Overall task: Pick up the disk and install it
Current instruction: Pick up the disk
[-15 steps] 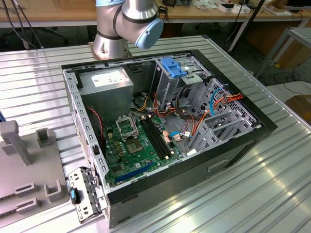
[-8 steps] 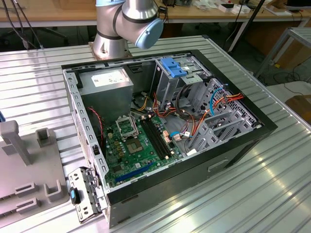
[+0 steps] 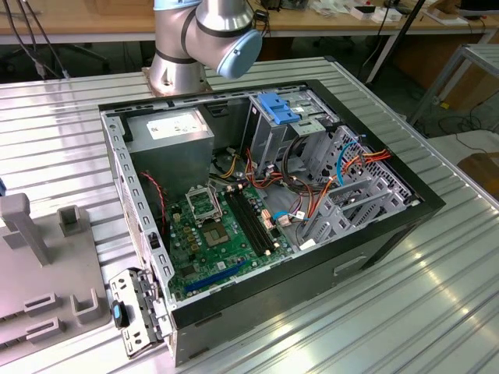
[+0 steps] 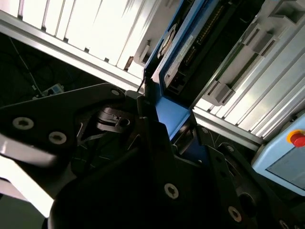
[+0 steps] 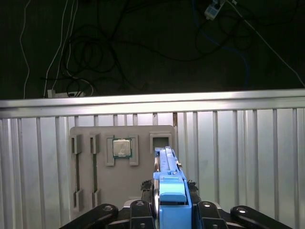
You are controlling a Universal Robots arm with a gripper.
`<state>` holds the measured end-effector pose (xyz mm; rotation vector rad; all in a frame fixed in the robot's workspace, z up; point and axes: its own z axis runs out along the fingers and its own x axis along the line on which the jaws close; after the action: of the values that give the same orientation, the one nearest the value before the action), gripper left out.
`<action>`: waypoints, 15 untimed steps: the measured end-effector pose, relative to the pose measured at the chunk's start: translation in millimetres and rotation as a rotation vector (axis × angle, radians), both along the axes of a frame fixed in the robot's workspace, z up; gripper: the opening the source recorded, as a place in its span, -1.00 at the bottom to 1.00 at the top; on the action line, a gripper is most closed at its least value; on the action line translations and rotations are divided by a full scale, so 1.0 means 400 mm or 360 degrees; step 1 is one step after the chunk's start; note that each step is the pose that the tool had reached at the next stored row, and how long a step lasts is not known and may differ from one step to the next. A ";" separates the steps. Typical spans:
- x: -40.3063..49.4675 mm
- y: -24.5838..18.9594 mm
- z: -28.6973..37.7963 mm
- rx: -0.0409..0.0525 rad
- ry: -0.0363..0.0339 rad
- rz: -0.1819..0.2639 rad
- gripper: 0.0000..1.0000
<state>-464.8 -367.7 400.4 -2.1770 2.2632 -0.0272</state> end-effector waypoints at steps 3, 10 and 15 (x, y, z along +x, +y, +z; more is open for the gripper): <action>0.000 0.000 0.007 0.0000 0.0000 0.0000 -0.25; 0.000 0.000 0.020 0.0000 0.0000 0.0000 -0.25; 0.001 0.000 0.033 0.0000 0.0000 0.0000 -0.25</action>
<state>-464.5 -367.8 413.7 -2.1772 2.2631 -0.0272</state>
